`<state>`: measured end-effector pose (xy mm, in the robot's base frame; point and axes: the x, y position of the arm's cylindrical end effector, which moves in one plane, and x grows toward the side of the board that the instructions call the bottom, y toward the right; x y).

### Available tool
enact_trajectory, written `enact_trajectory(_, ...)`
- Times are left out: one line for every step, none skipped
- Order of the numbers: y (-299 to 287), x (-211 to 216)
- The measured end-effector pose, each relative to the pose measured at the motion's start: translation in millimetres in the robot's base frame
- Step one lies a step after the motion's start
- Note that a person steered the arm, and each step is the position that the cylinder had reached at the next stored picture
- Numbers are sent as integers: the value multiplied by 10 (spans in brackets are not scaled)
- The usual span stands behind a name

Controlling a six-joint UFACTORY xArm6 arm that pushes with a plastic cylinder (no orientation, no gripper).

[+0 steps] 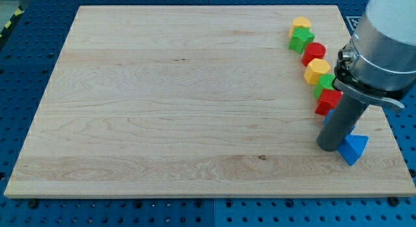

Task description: Push blue triangle a bit right

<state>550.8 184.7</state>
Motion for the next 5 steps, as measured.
enact_trajectory(48,0)
enact_trajectory(207,66)
enact_trajectory(370,159)
enact_trajectory(357,159)
enact_trajectory(43,73)
